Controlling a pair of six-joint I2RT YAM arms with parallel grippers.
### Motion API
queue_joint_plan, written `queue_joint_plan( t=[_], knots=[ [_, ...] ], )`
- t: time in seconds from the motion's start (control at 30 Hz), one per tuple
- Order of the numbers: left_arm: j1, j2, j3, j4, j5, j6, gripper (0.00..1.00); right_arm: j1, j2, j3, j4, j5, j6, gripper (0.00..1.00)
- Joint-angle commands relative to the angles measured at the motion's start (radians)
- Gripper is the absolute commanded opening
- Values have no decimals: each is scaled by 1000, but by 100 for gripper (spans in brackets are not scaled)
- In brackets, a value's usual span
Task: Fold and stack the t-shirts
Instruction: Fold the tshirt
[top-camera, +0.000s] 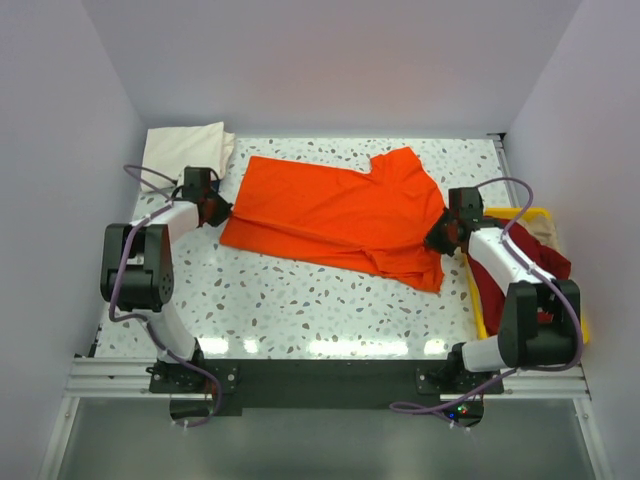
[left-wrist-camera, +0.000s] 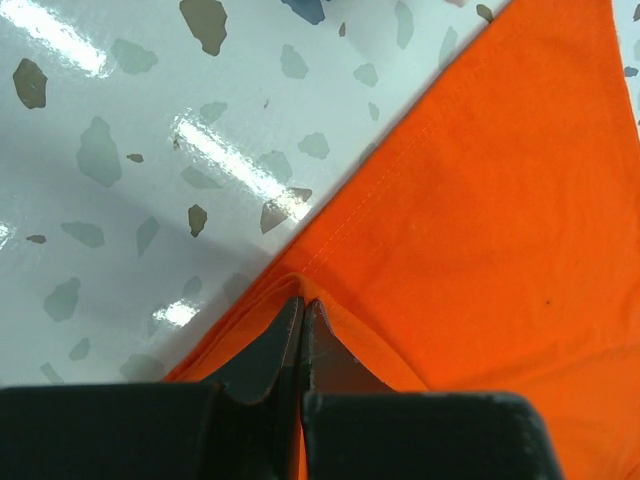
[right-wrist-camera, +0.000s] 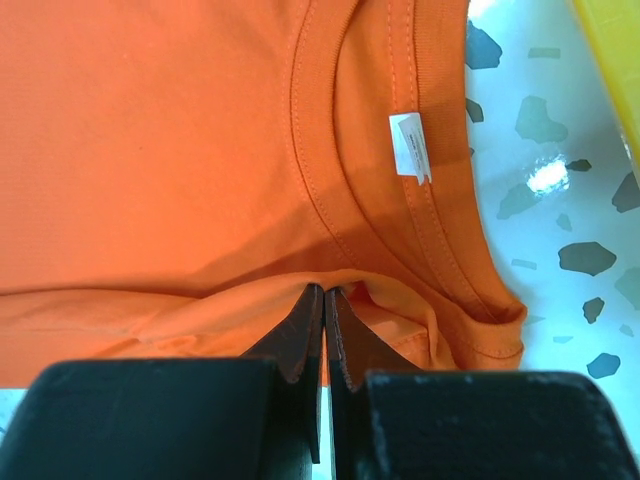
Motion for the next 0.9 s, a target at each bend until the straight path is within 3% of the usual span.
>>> queue_joint_plan(
  t=[0.0,0.87],
  knots=[
    [13,14,30,37,-13,-2,0,-5,11,61,29,10,13,0],
    [13,-11,18,38,-7,-5,0,-24,13,118,3,33,10,0]
  ],
)
